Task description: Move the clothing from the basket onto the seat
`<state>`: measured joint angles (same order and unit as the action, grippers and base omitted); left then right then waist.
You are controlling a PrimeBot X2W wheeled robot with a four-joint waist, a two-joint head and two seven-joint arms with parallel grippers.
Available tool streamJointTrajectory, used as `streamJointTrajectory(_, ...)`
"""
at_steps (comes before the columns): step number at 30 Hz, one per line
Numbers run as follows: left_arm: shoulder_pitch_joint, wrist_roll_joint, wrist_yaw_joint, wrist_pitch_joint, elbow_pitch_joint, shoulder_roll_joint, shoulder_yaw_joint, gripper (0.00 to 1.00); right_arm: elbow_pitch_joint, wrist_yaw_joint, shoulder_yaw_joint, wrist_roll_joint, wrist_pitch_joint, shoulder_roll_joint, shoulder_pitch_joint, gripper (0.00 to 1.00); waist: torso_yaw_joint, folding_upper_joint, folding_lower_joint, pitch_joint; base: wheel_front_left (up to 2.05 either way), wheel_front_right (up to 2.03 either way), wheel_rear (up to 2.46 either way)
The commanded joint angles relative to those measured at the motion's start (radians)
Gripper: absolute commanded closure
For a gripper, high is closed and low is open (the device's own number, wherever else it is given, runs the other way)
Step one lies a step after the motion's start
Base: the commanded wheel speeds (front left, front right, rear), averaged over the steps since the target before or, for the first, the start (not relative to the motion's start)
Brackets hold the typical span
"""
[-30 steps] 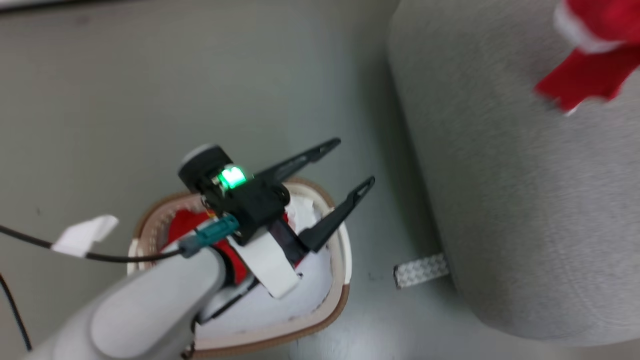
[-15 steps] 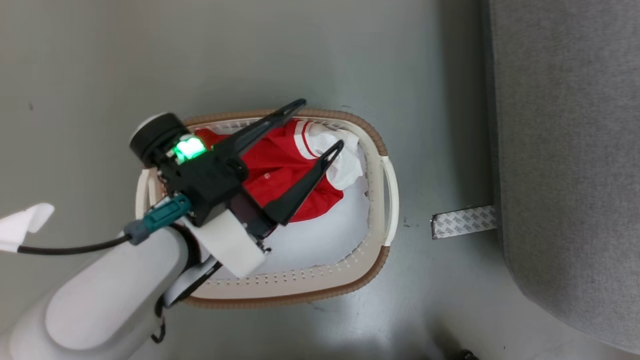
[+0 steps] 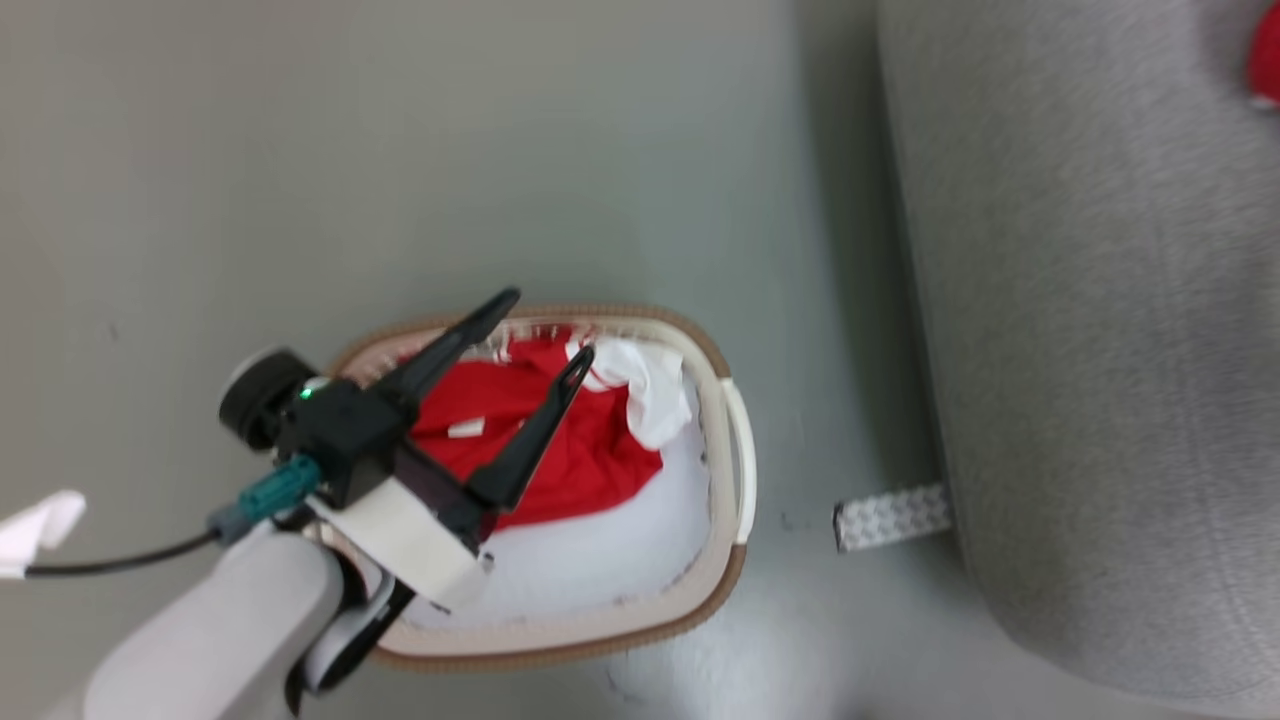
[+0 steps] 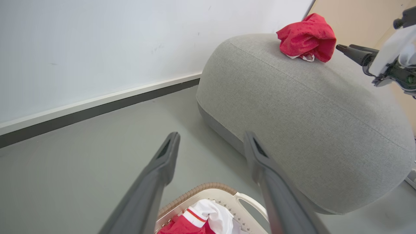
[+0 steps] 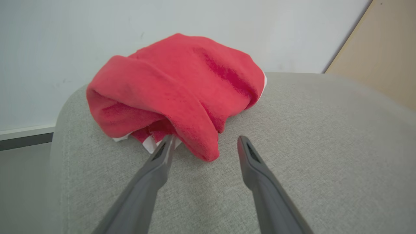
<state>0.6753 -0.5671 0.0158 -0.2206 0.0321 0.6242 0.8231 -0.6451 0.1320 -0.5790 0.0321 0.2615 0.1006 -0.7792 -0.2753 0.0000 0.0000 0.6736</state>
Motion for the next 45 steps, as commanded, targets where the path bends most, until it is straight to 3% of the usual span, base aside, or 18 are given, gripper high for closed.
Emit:
streamJointTrajectory(1,-0.040,-0.014,0.010,-0.017,-0.015,-0.005,-0.004,0.00,0.039,-0.002,0.021,-0.003,0.004,-0.002,0.060,0.00,-0.004,0.0000,0.0000,-0.101,0.00,0.00,0.00)
streamJointTrajectory(9,-0.200,-0.068,0.043,-0.044,-0.092,-0.082,-0.066,0.00,0.250,-0.002,0.148,-0.027,0.004,-0.026,0.332,0.00,0.043,0.0000,0.0000,-0.321,0.00,0.00,0.00)
streamJointTrajectory(19,-0.479,0.006,0.043,-0.044,-0.125,-0.230,-0.330,0.00,0.388,-0.002,0.332,-0.077,0.003,-0.045,0.599,0.00,0.120,0.0000,0.0000,-0.535,0.00,0.00,0.00)
streamJointTrajectory(32,-0.758,0.195,-0.050,-0.044,-0.159,-0.414,-0.659,0.00,0.391,-0.002,0.494,-0.128,0.003,-0.049,0.758,0.00,0.191,0.0000,0.0000,-0.681,0.00,0.00,0.00)
streamJointTrajectory(39,-0.826,0.271,-0.099,-0.044,-0.169,-0.489,-0.776,0.00,0.360,-0.002,0.527,-0.148,0.003,-0.049,0.797,0.00,0.196,0.0000,0.0000,-0.716,0.00,0.00,0.00)
streamJointTrajectory(45,-0.838,0.303,-0.125,-0.044,-0.171,-0.522,-0.818,0.00,0.347,-0.002,0.543,-0.165,0.003,-0.049,0.805,0.00,0.199,0.0000,0.0000,-0.722,0.00,0.00,0.00)
